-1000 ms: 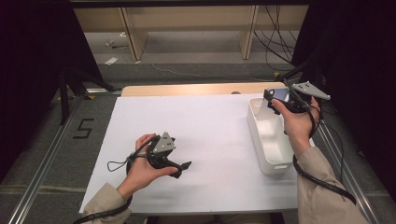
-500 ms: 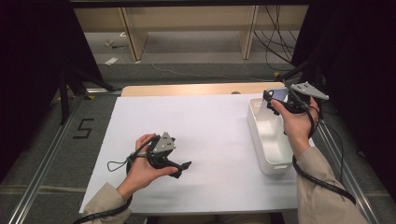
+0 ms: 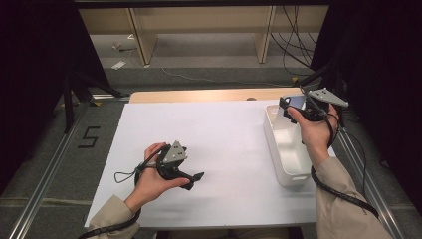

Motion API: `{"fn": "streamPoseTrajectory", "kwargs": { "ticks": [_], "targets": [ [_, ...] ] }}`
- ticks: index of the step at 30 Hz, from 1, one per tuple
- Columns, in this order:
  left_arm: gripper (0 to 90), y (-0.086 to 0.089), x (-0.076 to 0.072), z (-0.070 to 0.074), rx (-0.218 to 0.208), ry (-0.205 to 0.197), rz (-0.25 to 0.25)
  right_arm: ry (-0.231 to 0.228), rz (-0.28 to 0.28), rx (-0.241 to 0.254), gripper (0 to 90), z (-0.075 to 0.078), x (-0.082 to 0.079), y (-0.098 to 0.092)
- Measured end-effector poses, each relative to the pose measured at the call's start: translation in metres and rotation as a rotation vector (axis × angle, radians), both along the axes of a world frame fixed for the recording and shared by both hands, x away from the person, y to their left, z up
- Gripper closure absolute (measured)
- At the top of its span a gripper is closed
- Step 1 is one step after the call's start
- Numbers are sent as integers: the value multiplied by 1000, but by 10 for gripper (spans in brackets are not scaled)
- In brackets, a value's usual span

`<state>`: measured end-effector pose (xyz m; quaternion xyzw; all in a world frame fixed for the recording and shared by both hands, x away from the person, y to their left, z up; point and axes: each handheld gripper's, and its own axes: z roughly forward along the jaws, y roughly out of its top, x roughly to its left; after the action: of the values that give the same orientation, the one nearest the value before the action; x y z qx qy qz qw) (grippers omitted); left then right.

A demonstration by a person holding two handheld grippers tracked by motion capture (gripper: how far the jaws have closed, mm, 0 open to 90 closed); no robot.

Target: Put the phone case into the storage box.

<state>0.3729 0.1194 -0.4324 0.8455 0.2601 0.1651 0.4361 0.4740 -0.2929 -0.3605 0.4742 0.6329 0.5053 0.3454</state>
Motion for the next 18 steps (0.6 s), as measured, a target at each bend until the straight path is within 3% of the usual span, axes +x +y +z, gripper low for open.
{"fn": "streamPoseTrajectory", "kwargs": {
  "ticks": [18],
  "targets": [
    [0, 0, 0, 0, 1, 0, -1, 6, 3, -1, 183, -2, 1, 0]
  ]
}}
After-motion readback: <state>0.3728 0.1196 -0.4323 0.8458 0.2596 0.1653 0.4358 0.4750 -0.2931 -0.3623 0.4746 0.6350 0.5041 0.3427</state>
